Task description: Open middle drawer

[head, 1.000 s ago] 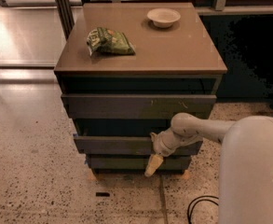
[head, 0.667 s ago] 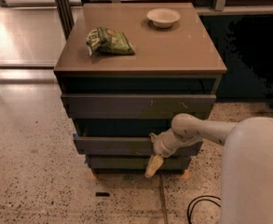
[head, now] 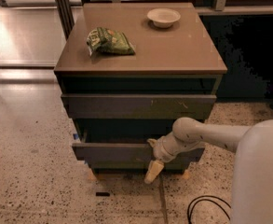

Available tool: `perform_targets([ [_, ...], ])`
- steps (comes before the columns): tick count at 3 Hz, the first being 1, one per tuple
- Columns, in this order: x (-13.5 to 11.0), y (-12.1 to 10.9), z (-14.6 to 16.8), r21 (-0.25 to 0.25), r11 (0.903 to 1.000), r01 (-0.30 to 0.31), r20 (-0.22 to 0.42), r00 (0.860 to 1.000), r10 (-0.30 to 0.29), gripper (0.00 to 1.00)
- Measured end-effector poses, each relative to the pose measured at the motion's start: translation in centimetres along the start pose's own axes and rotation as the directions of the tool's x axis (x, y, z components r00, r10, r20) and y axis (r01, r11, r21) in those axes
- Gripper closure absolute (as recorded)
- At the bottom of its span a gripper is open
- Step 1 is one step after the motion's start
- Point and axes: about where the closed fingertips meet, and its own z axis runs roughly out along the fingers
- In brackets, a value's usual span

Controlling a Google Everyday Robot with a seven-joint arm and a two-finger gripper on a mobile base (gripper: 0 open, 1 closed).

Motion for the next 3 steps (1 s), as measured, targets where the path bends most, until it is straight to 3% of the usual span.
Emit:
perform_targets([
  [2, 0.7, 2.0, 0.6, -0.053, 0.9986, -0.002, 0.006, 1.0, 0.002, 0.0],
  [3, -1.2, 5.2, -1.3, -0.08, 0.9961, 0.037, -0.012, 0.999, -0.038, 0.0],
])
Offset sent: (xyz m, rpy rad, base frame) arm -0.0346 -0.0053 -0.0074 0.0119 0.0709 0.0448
